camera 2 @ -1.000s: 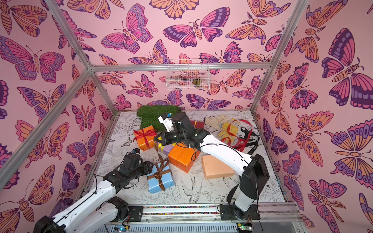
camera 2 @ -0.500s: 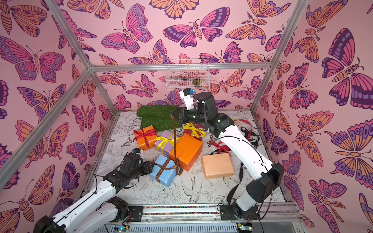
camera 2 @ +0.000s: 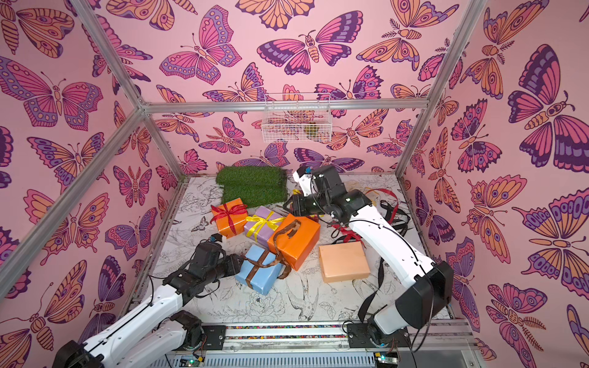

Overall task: Untie the ribbon bows on the gift boxes
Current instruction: Untie the ribbon from the gift box.

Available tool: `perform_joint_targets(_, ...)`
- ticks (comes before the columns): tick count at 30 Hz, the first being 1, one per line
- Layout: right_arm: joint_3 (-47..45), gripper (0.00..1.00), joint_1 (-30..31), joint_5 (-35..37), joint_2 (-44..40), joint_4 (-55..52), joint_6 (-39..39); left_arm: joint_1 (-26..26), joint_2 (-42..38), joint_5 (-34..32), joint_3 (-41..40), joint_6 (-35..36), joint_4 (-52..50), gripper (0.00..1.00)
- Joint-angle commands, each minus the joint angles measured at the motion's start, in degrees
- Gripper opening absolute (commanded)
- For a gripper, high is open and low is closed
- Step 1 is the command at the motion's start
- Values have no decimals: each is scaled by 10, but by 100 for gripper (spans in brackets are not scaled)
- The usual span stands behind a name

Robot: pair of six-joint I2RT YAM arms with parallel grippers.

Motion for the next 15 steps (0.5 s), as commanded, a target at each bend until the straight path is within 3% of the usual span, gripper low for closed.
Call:
perform_joint_targets(1, -84, 49, 52, -35, -22, 30, 17, 4, 9, 5, 0, 11, 11, 52)
perform_joint_targets(8, -215, 54, 125, -24, -23, 117, 106, 4, 17, 8, 1, 14, 16, 52)
perform_joint_targets(15, -228, 53, 166, -14, 40, 201, 166, 4, 16, 11, 2, 14, 18, 52)
